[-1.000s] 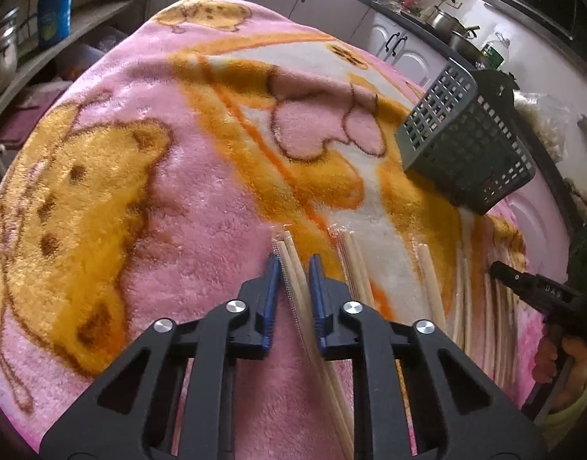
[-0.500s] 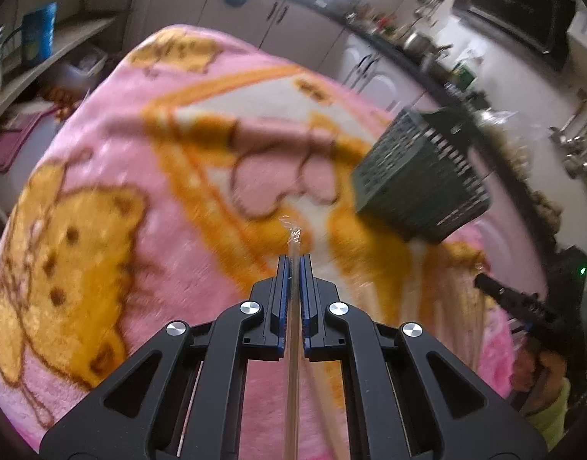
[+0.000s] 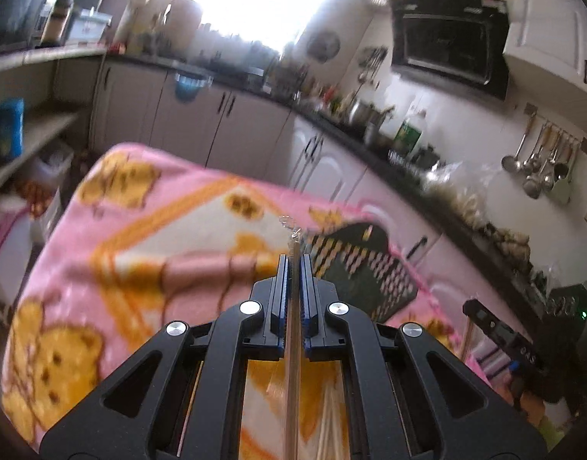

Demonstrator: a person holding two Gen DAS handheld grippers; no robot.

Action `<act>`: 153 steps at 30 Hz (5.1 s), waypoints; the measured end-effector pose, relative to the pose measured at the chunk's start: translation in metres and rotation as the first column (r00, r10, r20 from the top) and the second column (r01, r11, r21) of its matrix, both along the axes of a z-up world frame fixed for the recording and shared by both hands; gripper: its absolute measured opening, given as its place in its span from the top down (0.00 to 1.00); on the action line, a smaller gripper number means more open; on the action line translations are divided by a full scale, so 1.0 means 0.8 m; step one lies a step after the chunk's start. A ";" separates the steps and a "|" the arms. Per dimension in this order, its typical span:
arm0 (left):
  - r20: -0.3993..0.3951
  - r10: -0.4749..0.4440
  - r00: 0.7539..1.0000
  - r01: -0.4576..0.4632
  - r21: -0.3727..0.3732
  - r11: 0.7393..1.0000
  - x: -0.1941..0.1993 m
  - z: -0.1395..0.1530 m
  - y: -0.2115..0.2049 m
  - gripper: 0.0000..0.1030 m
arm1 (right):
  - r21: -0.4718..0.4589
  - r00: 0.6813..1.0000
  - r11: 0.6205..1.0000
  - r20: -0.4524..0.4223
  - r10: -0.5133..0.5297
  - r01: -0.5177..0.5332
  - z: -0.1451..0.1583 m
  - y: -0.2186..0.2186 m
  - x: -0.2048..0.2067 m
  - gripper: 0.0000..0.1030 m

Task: Organize utensils
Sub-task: 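Lift the held chopsticks with the left tool while the right tool carries its pair to the caddy, then open the left tool over the green caddy while the right tool releases its chopsticks inside, then lower the left tool to another chopstick pair and close it while the right tool grasps one too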

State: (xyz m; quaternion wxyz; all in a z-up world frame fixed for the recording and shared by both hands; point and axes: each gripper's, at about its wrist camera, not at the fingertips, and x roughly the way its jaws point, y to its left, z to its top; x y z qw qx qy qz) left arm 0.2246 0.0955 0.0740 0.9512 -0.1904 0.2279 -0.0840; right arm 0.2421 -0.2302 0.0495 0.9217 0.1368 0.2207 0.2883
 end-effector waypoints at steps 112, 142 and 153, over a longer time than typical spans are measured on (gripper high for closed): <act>-0.240 0.022 0.970 -0.004 0.075 0.997 -0.056 -0.126 0.002 0.31 | -0.289 0.995 0.957 -0.099 -0.006 -0.023 -0.075 0.004 -0.047 0.43; -0.478 -0.008 0.878 0.037 0.050 0.998 -0.012 -0.197 -0.002 0.78 | -0.297 0.878 0.952 -0.473 -0.081 -0.071 -0.166 0.011 0.062 0.64; -0.573 -0.071 0.817 0.089 0.004 0.996 0.023 -0.197 0.018 0.97 | -0.234 0.806 0.967 -0.589 -0.060 -0.098 -0.157 -0.004 0.104 0.90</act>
